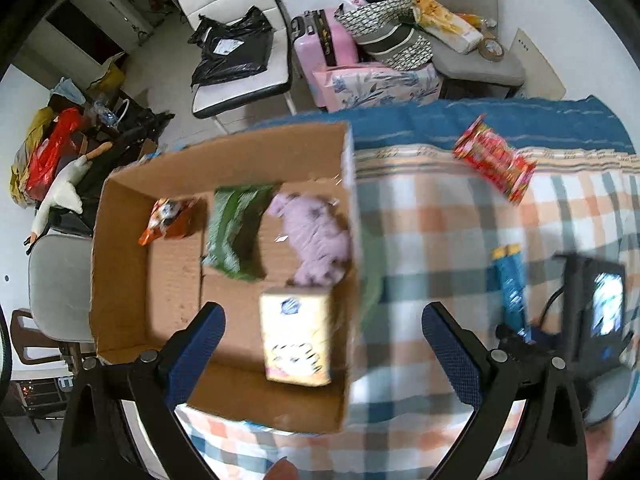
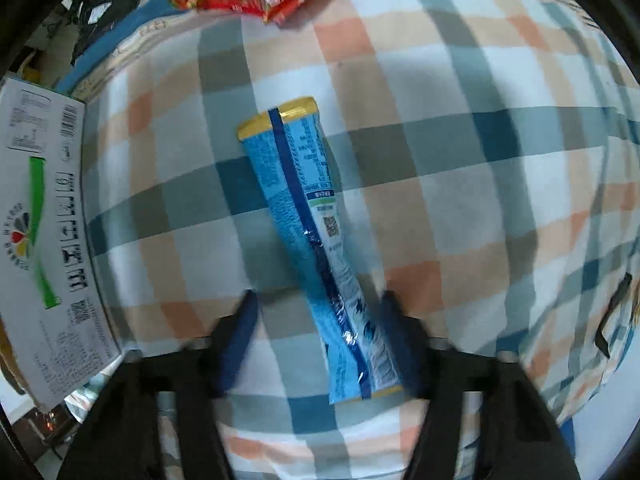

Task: Organize soft objects
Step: 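Grasp the blue stick packet with the right tool while the left tool grasps the red floral bag, then carry the blue packet and red bag over the box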

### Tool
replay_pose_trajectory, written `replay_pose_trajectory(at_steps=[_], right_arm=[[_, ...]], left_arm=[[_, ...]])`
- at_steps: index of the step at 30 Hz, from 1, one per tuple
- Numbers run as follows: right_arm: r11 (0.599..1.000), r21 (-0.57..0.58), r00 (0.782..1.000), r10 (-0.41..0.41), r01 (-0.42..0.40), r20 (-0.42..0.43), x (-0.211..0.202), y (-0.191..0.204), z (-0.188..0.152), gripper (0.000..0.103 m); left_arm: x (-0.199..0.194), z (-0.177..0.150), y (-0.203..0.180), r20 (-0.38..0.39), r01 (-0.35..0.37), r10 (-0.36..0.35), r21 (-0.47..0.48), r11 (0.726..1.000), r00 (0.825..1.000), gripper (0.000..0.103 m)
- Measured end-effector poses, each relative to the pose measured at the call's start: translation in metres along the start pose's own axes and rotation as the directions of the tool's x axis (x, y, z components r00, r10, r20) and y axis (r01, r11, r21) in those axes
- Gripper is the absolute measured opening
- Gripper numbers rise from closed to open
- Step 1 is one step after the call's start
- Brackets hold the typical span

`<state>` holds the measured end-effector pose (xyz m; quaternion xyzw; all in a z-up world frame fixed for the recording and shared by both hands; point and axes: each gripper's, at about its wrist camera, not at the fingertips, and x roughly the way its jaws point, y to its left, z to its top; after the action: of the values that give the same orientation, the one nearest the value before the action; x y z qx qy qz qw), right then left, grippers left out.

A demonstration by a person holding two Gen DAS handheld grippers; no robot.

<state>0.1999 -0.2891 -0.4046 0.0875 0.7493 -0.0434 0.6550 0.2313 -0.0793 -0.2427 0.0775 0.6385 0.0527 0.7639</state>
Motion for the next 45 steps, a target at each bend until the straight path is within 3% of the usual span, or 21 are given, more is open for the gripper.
replay_pose_trajectory(at_steps=[3, 6, 11, 14, 16, 18, 25, 29, 31, 33, 35, 37, 45], right_arm=[[1.000, 0.000, 1.000, 0.026, -0.026, -0.007, -0.002, -0.013, 0.005, 0.024], [0.999, -0.009, 0.999, 0.031, -0.031, 0.009, -0.016, -0.029, 0.014, 0.020], [0.998, 0.044, 0.998, 0.043, -0.045, 0.041, -0.039, -0.069, 0.038, 0.018], [0.994, 0.097, 0.997, 0.040, -0.046, 0.062, -0.049, -0.102, 0.058, 0.018], [0.991, 0.128, 0.997, 0.037, -0.046, 0.071, -0.055, -0.121, 0.071, 0.018], [0.988, 0.148, 0.996, 0.038, -0.049, 0.077, -0.058, -0.135, 0.082, 0.018], [0.983, 0.177, 0.997, 0.043, -0.053, 0.059, -0.053, -0.161, 0.115, 0.018], [0.982, 0.182, 0.998, 0.047, -0.053, 0.037, -0.049, -0.166, 0.121, 0.018], [0.984, 0.174, 0.999, 0.042, -0.047, 0.033, -0.050, -0.164, 0.130, 0.018], [0.985, 0.166, 0.999, 0.041, -0.046, 0.030, -0.049, -0.163, 0.133, 0.018], [0.987, 0.159, 0.999, 0.035, -0.039, 0.028, -0.045, -0.163, 0.140, 0.018], [0.988, 0.151, 0.999, 0.028, -0.031, 0.021, -0.041, -0.157, 0.145, 0.018], [0.990, 0.137, 1.000, 0.010, -0.008, -0.019, -0.021, -0.133, 0.155, 0.023]], left_arm=[[-0.002, 0.021, -0.019, -0.011, 0.042, -0.042, -0.004, 0.999, 0.999, 0.101], [0.006, 0.046, -0.045, -0.063, 0.123, -0.125, -0.030, 0.992, 0.990, 0.101], [0.045, 0.091, -0.095, -0.197, 0.267, -0.274, -0.062, 0.962, 0.941, 0.101], [0.071, 0.112, -0.120, -0.255, 0.298, -0.306, -0.069, 0.952, 0.917, 0.101], [0.098, 0.129, -0.135, -0.308, 0.321, -0.343, -0.119, 0.939, 0.888, 0.101], [0.119, 0.143, -0.141, -0.333, 0.319, -0.361, -0.176, 0.931, 0.871, 0.101], [0.175, 0.173, -0.159, -0.401, 0.278, -0.377, -0.283, 0.918, 0.835, 0.101], [0.192, 0.178, -0.172, -0.436, 0.220, -0.311, -0.247, 0.944, 0.844, 0.101], [0.187, 0.179, -0.176, -0.397, 0.211, -0.281, -0.211, 0.955, 0.874, 0.097], [0.183, 0.176, -0.179, -0.376, 0.201, -0.254, -0.174, 0.964, 0.891, 0.086], [0.174, 0.172, -0.181, -0.340, 0.197, -0.231, -0.132, 0.972, 0.912, 0.066], [0.165, 0.166, -0.183, -0.319, 0.196, -0.211, -0.078, 0.977, 0.924, 0.057], [0.147, 0.124, -0.175, -0.245, 0.146, -0.114, 0.115, 0.983, 0.963, 0.051]])
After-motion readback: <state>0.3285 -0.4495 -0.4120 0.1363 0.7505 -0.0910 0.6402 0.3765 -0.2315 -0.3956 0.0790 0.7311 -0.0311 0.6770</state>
